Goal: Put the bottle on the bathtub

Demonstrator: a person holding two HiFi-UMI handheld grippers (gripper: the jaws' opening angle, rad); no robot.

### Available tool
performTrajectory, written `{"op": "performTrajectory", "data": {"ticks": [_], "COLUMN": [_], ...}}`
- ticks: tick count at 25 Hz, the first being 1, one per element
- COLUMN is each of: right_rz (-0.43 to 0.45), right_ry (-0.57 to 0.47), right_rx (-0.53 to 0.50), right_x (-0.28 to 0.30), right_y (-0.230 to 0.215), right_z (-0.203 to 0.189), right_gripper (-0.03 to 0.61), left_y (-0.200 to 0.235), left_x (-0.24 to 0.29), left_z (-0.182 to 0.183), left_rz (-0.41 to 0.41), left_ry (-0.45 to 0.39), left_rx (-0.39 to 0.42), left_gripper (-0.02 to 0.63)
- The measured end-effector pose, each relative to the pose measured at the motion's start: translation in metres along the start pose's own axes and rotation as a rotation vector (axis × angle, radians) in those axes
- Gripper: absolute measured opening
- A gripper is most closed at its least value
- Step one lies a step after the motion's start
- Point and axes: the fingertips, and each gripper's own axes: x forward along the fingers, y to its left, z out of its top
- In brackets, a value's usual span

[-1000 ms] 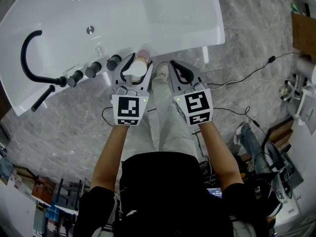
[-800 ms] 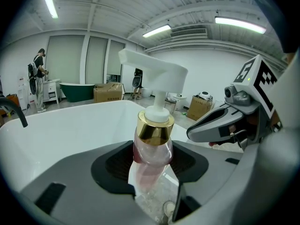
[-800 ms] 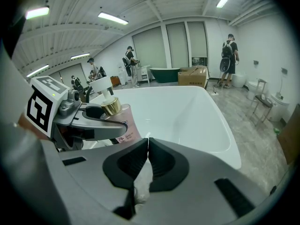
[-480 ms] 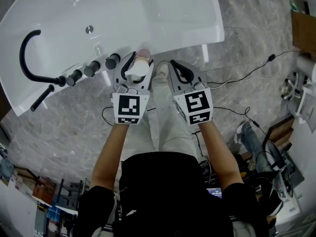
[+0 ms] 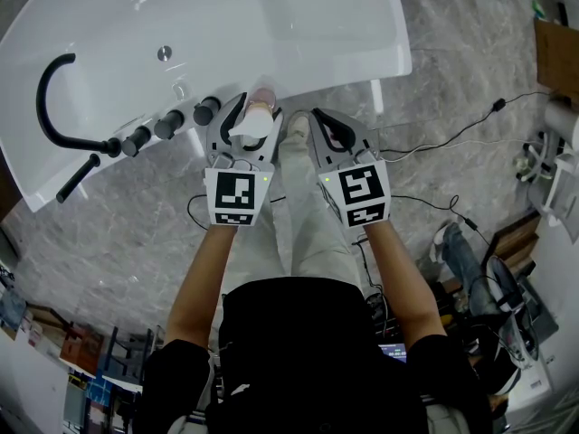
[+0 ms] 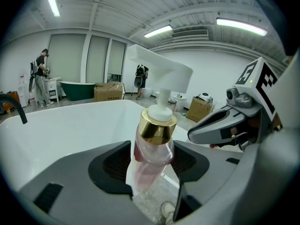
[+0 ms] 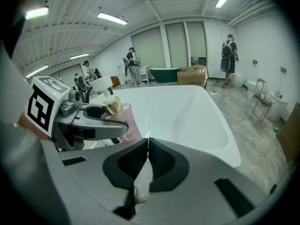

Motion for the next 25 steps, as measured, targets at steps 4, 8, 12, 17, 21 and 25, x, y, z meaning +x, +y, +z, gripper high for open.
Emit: {"op": "performTrajectory", "data": {"ticks": [4, 8, 12, 17, 21, 25], "right_rz": [0.001, -0.002, -0.006, -0.009, -0.010, -0.016], "right_ry": [0.001, -0.001, -0.007, -0.024, -0.040, -0.052], "right_rx": [-0.001, -0.006, -0.018, -0.027, -0.049, -0.062], "right_x": [0.000, -0.002, -0.008, -0.012, -0.022, -0.032], "right_y": [0.000, 0.000, 0.000, 0.003, 0.005, 0.008], "right_z": [0.000, 0.004, 0.011, 0.026, 0.042, 0.057], "right_gripper": [0.023, 0.023, 0.023, 0.023, 0.023, 0.023], "left_y": [0.000, 0.000, -0.002, -0.002, -0.005, -0.006], "left_x": [0.000, -0.001, -0.002, -0.008, -0.018, -0.033], "left_z": [0.000, 0.002, 0.002, 0.000, 0.003, 0.008], "left_rz": [-0.001, 0.000, -0.006, -0.016, -0.023, -0.029], "left_ry": [0.002, 0.009, 0.029, 0.052, 0.068, 0.082], "left_rx": [0.011, 0.023, 0.019, 0.003, -0.006, -0.007], "left_gripper": [0.247, 0.249, 0.249, 0.250, 0.250, 0.249]}}
